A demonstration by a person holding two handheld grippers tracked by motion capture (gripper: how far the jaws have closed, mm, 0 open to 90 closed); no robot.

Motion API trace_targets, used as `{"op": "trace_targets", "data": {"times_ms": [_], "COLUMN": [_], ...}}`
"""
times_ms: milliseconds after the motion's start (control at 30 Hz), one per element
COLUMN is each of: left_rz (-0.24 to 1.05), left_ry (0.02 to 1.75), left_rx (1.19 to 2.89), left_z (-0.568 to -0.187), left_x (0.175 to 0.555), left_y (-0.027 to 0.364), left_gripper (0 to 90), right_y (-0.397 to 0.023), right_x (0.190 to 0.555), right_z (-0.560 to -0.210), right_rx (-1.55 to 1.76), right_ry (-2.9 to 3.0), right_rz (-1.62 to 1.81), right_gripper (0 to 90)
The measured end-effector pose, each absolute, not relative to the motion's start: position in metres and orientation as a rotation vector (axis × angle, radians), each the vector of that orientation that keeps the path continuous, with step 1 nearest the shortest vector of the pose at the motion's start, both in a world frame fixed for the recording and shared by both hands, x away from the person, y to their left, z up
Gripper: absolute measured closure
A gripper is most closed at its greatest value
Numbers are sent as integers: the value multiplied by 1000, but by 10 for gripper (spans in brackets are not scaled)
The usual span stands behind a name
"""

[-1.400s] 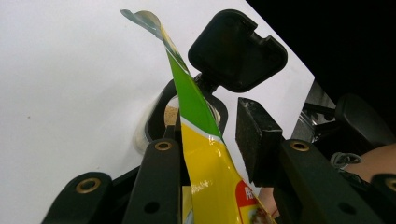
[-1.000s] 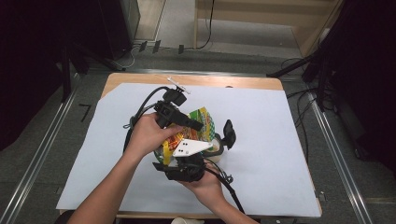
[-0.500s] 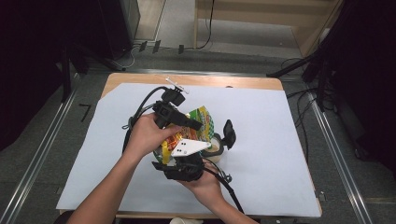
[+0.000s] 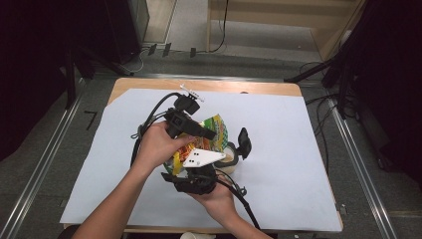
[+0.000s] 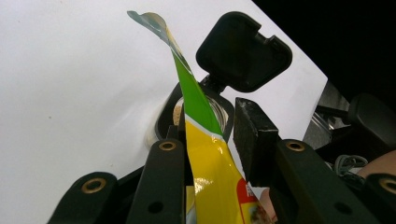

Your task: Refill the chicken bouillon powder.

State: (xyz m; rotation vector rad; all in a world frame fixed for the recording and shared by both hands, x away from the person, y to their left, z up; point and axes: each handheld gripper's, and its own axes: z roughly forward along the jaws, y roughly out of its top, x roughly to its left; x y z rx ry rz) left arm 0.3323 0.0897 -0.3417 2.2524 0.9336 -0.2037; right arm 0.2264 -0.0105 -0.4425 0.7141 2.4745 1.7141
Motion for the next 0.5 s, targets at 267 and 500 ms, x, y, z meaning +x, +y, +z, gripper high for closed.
{"op": "trace_targets", "data": {"times_ms": [267, 500], "left_rz": [-242, -246], "left_ry": [946, 935], "left_rx": [2251, 2258], "left_z": [-344, -344], "left_x": [338, 339], "left_y": [88, 84], "left_gripper": [733, 733], "right_y": [-12, -15], "right_x": [228, 229], "right_z": [-442, -443], "right_rx": [741, 746], "right_ry": [2485, 2476], "right_rz": [1727, 1722], "right_gripper": [624, 624]}}
